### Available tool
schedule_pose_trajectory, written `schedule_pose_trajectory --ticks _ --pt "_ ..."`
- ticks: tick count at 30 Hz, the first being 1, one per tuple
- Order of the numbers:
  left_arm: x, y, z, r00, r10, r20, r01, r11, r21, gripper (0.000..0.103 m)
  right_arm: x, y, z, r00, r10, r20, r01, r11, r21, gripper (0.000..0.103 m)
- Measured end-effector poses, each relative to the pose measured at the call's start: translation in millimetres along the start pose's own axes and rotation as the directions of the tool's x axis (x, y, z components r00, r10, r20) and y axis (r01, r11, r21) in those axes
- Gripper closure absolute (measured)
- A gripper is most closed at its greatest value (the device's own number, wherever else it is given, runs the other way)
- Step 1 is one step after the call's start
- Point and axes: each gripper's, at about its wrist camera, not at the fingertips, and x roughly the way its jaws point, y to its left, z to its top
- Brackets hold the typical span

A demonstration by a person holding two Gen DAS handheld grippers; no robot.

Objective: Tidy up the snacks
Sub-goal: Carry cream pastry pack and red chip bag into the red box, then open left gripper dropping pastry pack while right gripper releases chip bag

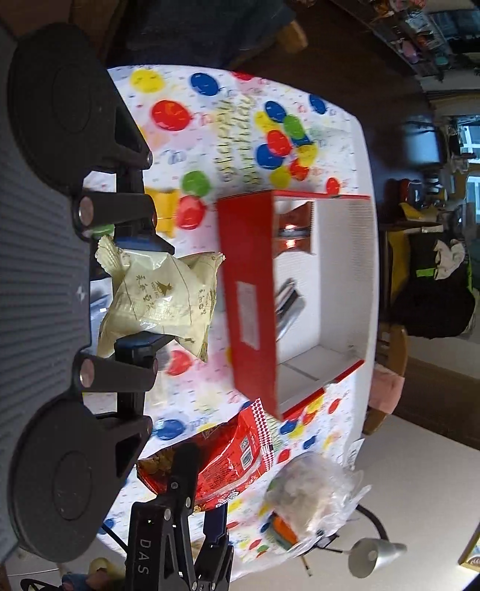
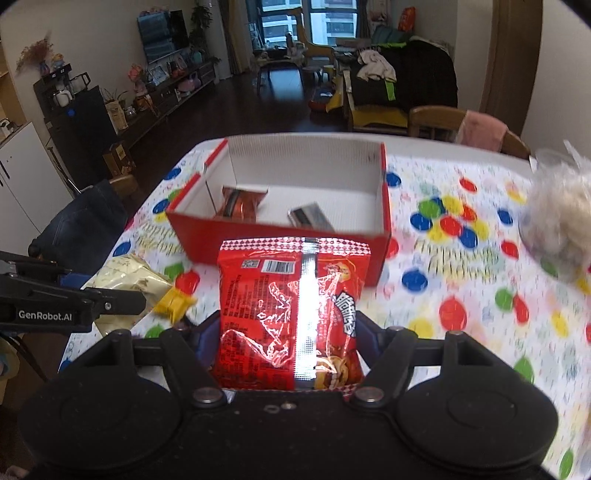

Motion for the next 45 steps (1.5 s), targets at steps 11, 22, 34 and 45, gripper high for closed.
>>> schedule_pose_trajectory --ticks 11,22,34,45 --pt "34 -2 75 0.996 0.089 0.021 -0.089 0.996 0.004 0.062 42 -24 73 1.0 -0.004 0.022 0.005 1.0 -0.03 0.032" --pt "88 -1 135 0.987 0.162 -0.02 -0.162 0.987 -0.005 0.062 106 -37 125 1.0 -0.019 -0.024 0.017 0.997 -0.074 0.032" --pt "150 27 166 0.96 0.252 -0.124 -0.261 0.964 -0.058 0.062 197 -27 139 0.985 -0.057 -0.163 0.03 0.986 -0.163 0.032" --pt "189 37 168 0.941 0.264 -0.212 -0.273 0.962 -0.014 0.062 244 -15 135 0.964 -0.063 -0.259 0.004 0.975 -0.222 0.032"
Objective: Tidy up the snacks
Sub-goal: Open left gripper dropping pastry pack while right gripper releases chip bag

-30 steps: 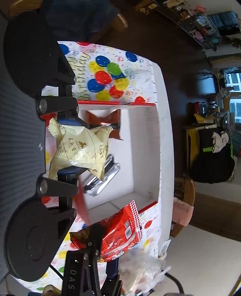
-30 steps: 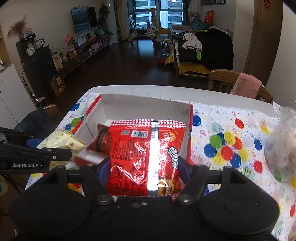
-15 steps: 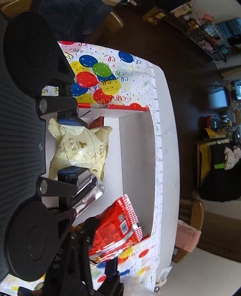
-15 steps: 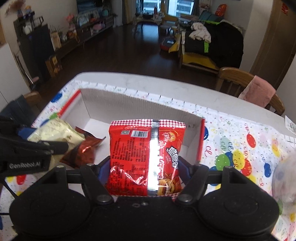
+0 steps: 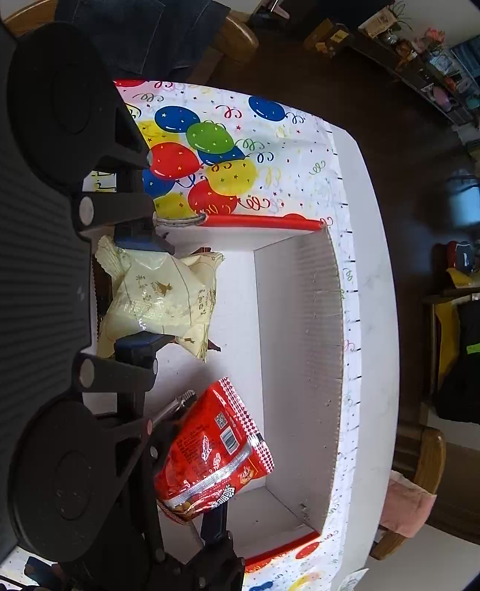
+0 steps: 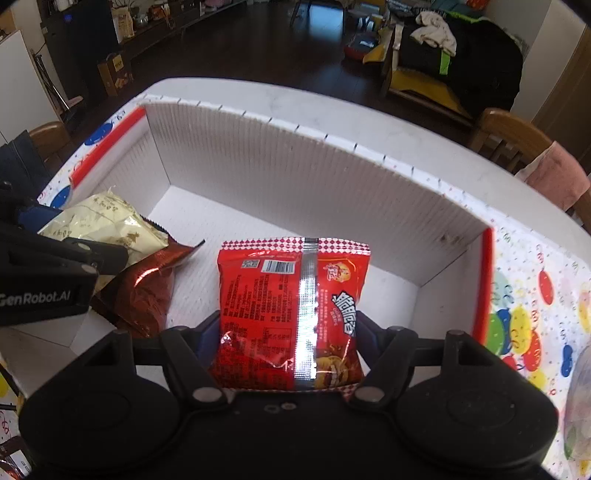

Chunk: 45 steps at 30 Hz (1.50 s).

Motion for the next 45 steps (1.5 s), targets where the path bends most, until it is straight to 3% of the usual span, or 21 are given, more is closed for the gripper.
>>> schedule_pose_trajectory --ticks 15,22,45 --pt "4 -4 -3 1.0 -0.006 0.003 0.006 0.999 0.033 0.058 3 -2 1 1.0 0.011 0.001 -0.011 1.0 0.019 0.028" --pt "-17 2 -10 0.998 -0.039 0.046 0.039 0.999 0.011 0.046 -25 -5 -8 0.998 0.035 0.049 -0.037 0.998 0.05 0.023" --pt "-104 18 -75 0.975 -0.109 0.196 0.108 0.994 0.017 0.044 -139 11 -60 0.97 0.072 0.234 -0.092 0.993 0.077 0.016"
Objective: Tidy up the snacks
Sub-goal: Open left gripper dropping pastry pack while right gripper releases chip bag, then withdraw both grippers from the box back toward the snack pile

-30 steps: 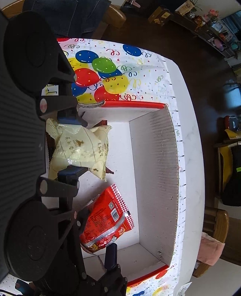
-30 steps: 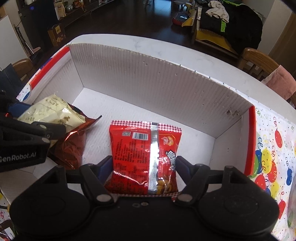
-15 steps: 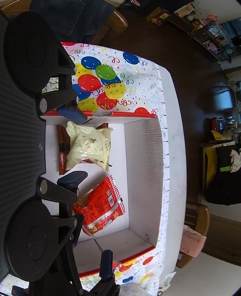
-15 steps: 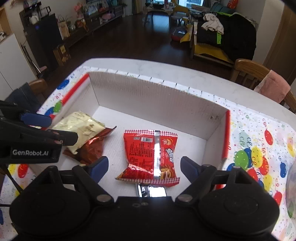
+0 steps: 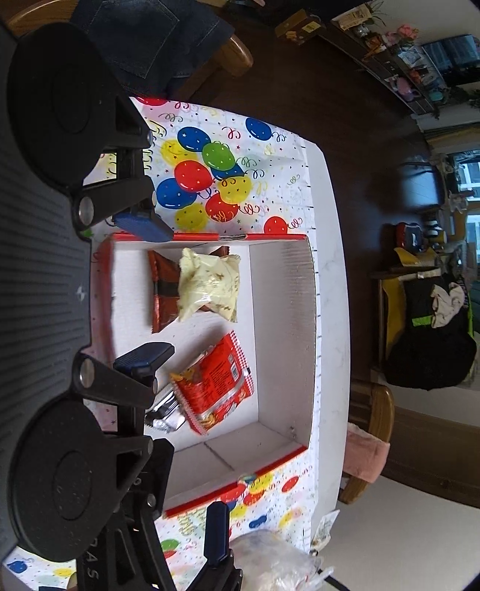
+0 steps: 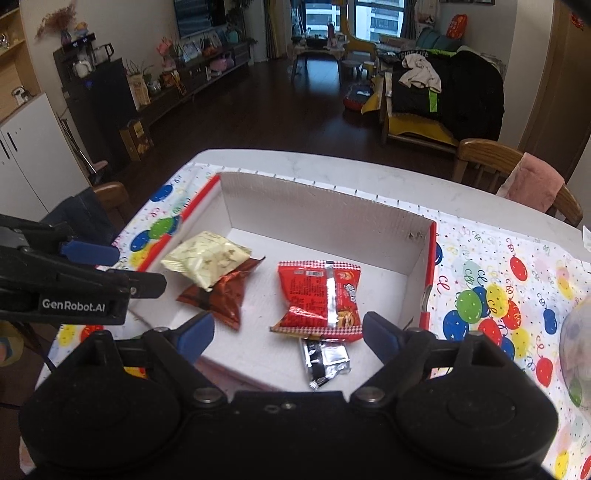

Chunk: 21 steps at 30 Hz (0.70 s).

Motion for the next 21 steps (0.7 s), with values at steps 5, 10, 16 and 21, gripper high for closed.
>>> schedule_pose_trajectory --ticks 5,10,16,21 --pt "-22 1 -18 0.999 -0.027 0.028 0.027 0.999 0.019 0.044 -23 6 -12 0.999 0.02 0.032 -0.021 1.0 0.021 0.016" --pt "-40 4 -40 0.998 -0.049 0.044 0.047 0.998 0.034 0.041 -42 13 -30 0.998 0.023 0.061 -0.024 0.999 0.029 0.01" --pt "-52 13 -76 0.997 -0.063 0.049 0.06 0.997 0.049 0.036 -54 22 -57 0.997 0.024 0.071 -0.026 0.999 0.029 0.008" --pt "-53 22 -106 0.997 -0.056 0.044 0.055 0.998 0.022 0.031 -58 29 -85 0.996 0.036 0.079 -0.039 0.999 0.035 0.004"
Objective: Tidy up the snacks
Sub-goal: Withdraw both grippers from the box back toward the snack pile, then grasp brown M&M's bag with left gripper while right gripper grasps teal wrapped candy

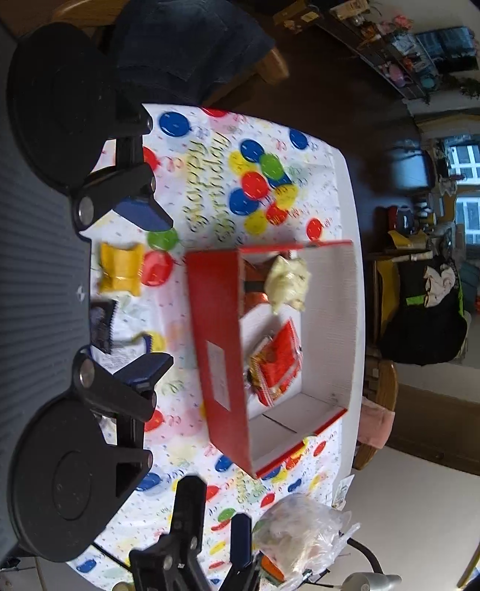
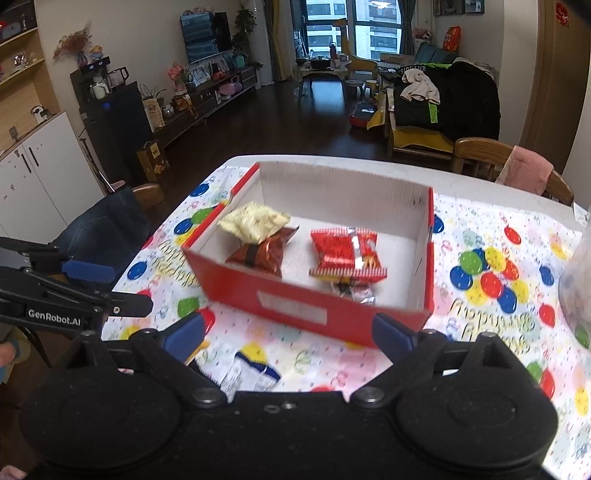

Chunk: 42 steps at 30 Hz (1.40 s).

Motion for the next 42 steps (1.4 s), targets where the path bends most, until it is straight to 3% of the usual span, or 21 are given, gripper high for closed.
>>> schedule_pose_trajectory --ticks 9,17,24,30,35,42 --pt "2 16 -47 1.0 -0.001 -0.03 -0.001 0.997 -0.071 0.025 -1 -7 -57 0.999 -0.032 -0.017 0.034 0.996 0.082 0.0" --pt "18 26 -83 0.995 -0.009 -0.096 -0.006 0.988 -0.154 0.025 -3 -28 -110 0.989 -0.13 -0.07 0.14 0.976 0.169 0.0" --pt "36 28 -99 0.987 -0.002 -0.158 -0.029 0.98 -0.198 0.025 -7 -40 -131 0.98 -0.173 -0.093 0.187 0.967 0.173 0.0" --pt "47 44 -103 0.98 -0.024 -0.199 -0.043 0.944 -0.328 0.025 2 -57 -134 0.975 -0.191 -0.11 0.213 0.944 0.253 0.001" --pt "56 50 -106 0.973 -0.046 -0.226 -0.044 0.924 -0.379 0.025 22 -59 -137 0.965 -0.21 -0.154 0.237 0.954 0.185 0.009" --pt "68 52 -107 0.966 -0.079 -0.245 -0.036 0.901 -0.432 0.026 41 -61 -135 0.957 -0.216 -0.192 0.242 0.962 0.126 0.031"
